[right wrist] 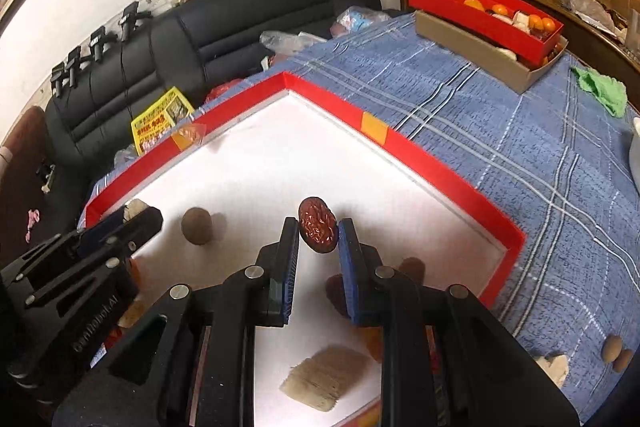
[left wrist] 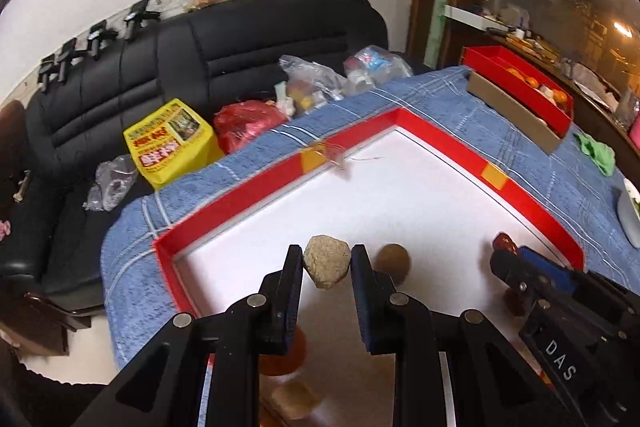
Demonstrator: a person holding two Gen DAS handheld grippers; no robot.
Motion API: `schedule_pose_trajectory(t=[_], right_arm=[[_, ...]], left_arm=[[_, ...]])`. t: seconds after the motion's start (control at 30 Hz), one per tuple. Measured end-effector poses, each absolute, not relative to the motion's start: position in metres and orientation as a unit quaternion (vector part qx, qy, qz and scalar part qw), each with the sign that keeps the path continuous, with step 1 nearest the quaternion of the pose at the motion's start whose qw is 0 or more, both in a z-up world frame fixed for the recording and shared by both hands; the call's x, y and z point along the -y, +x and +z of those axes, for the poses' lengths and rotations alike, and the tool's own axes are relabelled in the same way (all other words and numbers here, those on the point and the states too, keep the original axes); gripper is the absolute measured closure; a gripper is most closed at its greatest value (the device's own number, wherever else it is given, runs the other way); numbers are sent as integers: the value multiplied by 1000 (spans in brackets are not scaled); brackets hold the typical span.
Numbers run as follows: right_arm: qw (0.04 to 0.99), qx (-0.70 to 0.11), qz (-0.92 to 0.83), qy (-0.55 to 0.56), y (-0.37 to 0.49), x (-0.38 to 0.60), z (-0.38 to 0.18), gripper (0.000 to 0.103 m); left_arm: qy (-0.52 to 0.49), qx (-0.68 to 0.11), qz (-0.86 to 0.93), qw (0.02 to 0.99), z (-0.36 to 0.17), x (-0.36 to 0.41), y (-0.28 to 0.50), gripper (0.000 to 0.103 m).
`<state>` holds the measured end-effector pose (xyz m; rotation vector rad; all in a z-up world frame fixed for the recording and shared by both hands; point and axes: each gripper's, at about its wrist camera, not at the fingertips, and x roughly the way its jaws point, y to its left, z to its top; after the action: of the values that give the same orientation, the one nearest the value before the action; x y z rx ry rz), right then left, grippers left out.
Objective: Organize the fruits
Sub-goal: 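Open both tools to drop the date and tan ball into the tray, then move both tools back toward the brown balls on the tablecloth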
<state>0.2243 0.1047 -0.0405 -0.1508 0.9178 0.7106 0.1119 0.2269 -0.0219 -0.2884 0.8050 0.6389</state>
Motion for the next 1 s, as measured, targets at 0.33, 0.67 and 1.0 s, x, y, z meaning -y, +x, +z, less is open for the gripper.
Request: schedule_pose_trajectory(t=[0.33, 0.67, 1.0], right_arm=[[853, -398, 331, -70, 199, -78, -13, 29], [912, -337, 234, -7, 154, 101, 7, 30], [903, -408, 133, 7, 183, 195, -47, 39]], left_arm=[[-168, -372, 303, 861, -7, -219, 93, 34], [-105, -330, 166, 923, 16, -98, 78, 33], [-27, -375, 30, 926, -9, 10, 114, 33]])
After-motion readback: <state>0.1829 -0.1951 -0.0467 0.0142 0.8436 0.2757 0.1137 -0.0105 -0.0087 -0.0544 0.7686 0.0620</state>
